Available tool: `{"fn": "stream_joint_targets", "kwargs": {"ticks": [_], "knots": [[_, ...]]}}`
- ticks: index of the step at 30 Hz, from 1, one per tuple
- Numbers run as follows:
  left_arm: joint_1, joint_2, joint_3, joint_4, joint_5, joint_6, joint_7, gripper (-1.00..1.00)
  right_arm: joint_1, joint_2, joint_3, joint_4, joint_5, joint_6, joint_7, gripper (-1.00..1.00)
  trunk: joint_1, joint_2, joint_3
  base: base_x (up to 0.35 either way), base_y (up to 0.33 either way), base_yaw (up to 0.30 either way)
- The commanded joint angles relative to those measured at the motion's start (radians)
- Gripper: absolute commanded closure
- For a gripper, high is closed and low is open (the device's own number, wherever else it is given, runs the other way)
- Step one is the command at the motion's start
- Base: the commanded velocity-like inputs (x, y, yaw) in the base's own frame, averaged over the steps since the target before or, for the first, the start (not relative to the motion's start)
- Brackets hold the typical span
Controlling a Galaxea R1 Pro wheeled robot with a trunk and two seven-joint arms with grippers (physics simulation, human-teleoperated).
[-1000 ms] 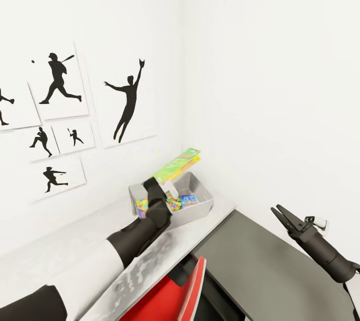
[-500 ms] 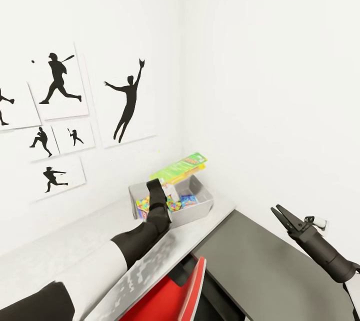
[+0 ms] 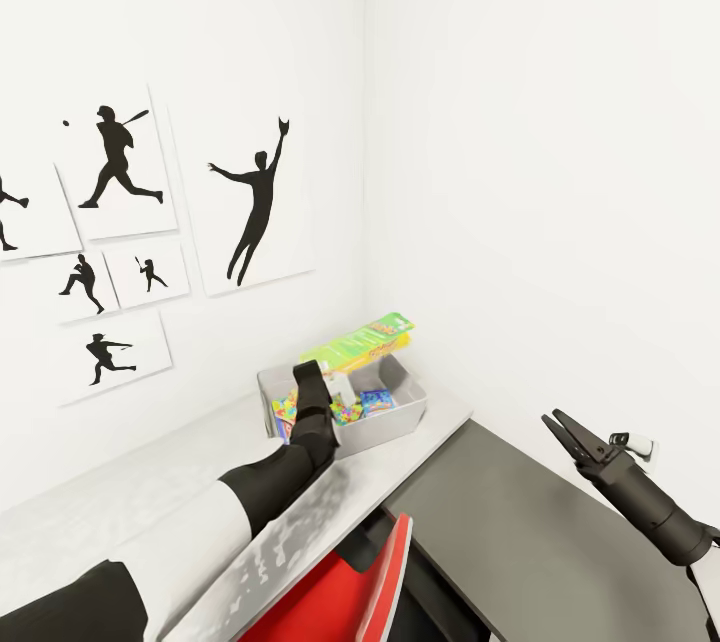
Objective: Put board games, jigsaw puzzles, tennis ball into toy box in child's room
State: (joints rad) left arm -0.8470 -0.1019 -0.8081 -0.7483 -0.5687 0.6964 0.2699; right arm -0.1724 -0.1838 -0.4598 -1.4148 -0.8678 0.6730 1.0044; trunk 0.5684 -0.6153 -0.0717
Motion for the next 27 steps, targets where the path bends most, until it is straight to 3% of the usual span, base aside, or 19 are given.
{"fn": "stream_joint_targets", "kwargs": {"ticks": [1,4,7,10,15,27], "knots": [[-0.003,0.001,-0.005,0.000,-0.008,0.008,-0.044,1.00,-0.001,0.000,0.000,0.000,-0.005,0.007,0.000,-1.00,0.000,-0.002,-0.002,0.000,0.000,0.000],[-0.004,0.002,-0.005,0.000,-0.030,0.007,-0.121,1.00,-0.001,0.000,0.000,0.000,-0.005,0.007,0.000,-1.00,0.000,-0.002,-0.002,0.000,0.000,0.000],[-0.004,0.000,-0.003,0.000,-0.082,0.006,-0.150,1.00,-0.001,0.000,0.000,0.000,-0.005,0.007,0.000,-1.00,0.000,-0.002,-0.002,0.000,0.000,0.000],[-0.004,0.000,-0.001,0.001,-0.104,0.006,-0.184,1.00,-0.001,0.000,0.000,0.000,-0.005,0.007,0.000,-1.00,0.000,-0.002,-0.002,0.000,0.000,0.000],[-0.006,0.000,0.000,0.027,-0.111,0.006,-0.219,1.00,-0.001,0.000,0.000,0.000,-0.005,0.009,0.001,-1.00,0.000,-0.002,-0.002,0.000,0.000,0.000],[-0.007,0.005,-0.001,0.061,-0.119,-0.050,-0.225,1.00,-0.001,0.000,0.000,-0.001,-0.003,0.014,-0.003,-1.00,0.000,-0.002,-0.002,0.000,0.000,0.000]]}}
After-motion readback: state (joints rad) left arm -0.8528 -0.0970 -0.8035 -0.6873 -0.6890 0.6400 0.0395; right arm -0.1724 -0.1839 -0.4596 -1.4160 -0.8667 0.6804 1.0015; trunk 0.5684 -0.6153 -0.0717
